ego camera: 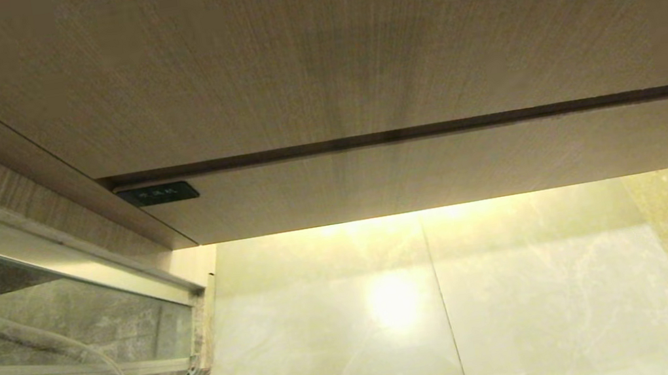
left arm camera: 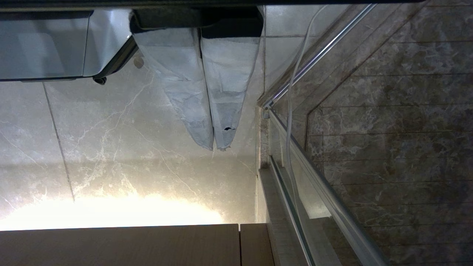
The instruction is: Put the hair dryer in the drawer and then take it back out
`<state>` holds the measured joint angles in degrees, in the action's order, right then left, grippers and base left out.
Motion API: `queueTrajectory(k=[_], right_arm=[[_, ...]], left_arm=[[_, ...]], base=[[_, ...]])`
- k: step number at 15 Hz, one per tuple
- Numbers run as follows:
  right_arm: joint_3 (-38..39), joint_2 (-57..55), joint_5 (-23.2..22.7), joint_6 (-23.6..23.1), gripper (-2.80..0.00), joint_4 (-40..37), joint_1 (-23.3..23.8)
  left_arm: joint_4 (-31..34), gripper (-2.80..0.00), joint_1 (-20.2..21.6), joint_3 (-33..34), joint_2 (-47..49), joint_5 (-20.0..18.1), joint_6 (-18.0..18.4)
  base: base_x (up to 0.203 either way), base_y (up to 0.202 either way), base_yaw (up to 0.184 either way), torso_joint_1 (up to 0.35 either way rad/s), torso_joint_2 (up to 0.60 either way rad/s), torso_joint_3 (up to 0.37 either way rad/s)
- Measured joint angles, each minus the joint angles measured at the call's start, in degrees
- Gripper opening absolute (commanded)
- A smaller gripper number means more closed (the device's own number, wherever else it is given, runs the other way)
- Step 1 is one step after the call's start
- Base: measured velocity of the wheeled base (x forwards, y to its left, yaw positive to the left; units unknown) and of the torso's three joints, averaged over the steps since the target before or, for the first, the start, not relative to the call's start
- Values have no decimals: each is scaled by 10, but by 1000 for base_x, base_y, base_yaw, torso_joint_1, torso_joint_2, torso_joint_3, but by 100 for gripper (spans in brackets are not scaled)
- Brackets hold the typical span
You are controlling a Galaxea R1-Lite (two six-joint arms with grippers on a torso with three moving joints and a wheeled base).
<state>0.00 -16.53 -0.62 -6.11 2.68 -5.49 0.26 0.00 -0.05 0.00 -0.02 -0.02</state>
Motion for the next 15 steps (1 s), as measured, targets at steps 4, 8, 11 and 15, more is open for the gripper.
queueTrajectory(k=[4,8,11,15], right_arm=[[0,1,0,4,-280,-1,-43],[0,-9,1,13,-280,-6,-70],[0,1,1,16,-280,-16,-83],[-2,-2,1,16,-280,-28,-77]], left_arm=[[0,-280,0,0,0,0,1],[0,-280,0,0,0,0,0],[0,-280,0,0,0,0,0],[0,-280,0,0,0,0,0]], base=[[0,0,0,0,0,0],[0,0,0,0,0,0],[0,0,0,0,0,0],[0,0,0,0,0,0]])
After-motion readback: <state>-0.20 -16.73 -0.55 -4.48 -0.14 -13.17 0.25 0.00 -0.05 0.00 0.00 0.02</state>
